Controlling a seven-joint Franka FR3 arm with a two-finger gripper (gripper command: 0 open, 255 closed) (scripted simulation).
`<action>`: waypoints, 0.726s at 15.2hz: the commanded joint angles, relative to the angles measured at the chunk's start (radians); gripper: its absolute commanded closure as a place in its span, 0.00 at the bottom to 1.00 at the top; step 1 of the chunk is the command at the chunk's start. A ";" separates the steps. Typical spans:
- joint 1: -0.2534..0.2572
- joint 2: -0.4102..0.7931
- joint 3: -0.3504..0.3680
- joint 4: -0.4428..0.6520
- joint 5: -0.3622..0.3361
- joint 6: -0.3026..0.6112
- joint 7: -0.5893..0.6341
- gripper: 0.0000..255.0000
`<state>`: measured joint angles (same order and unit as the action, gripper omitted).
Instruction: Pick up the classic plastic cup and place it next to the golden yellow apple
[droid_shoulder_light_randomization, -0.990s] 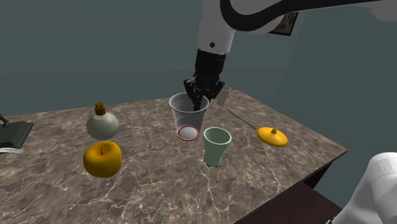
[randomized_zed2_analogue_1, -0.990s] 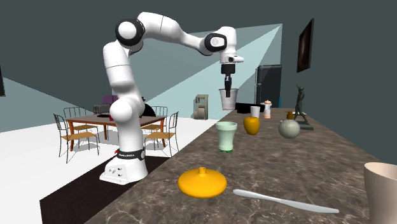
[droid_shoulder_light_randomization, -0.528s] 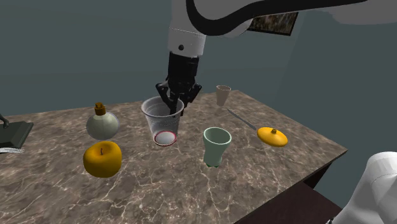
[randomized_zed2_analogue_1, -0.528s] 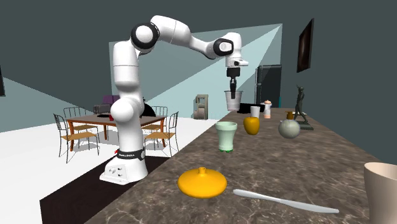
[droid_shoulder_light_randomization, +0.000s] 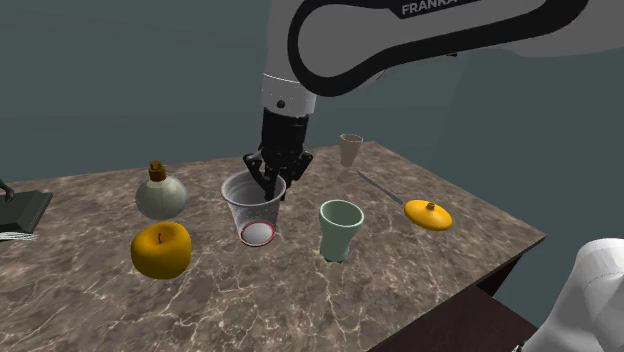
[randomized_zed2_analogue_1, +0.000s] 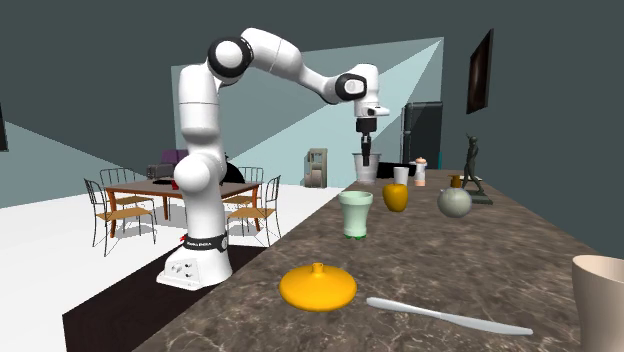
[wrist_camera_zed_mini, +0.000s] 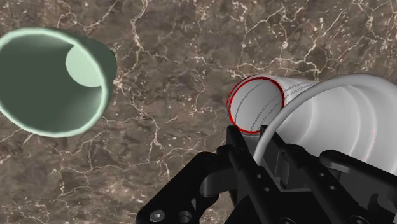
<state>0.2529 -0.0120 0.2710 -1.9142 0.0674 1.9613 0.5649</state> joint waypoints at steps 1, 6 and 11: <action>0.000 0.003 0.000 -0.025 0.000 0.029 -0.002 1.00; 0.001 0.018 0.001 -0.076 -0.003 0.094 -0.003 1.00; 0.002 0.038 0.002 -0.121 -0.007 0.159 -0.002 1.00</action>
<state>0.2546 0.0207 0.2727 -2.0268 0.0620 2.1054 0.5617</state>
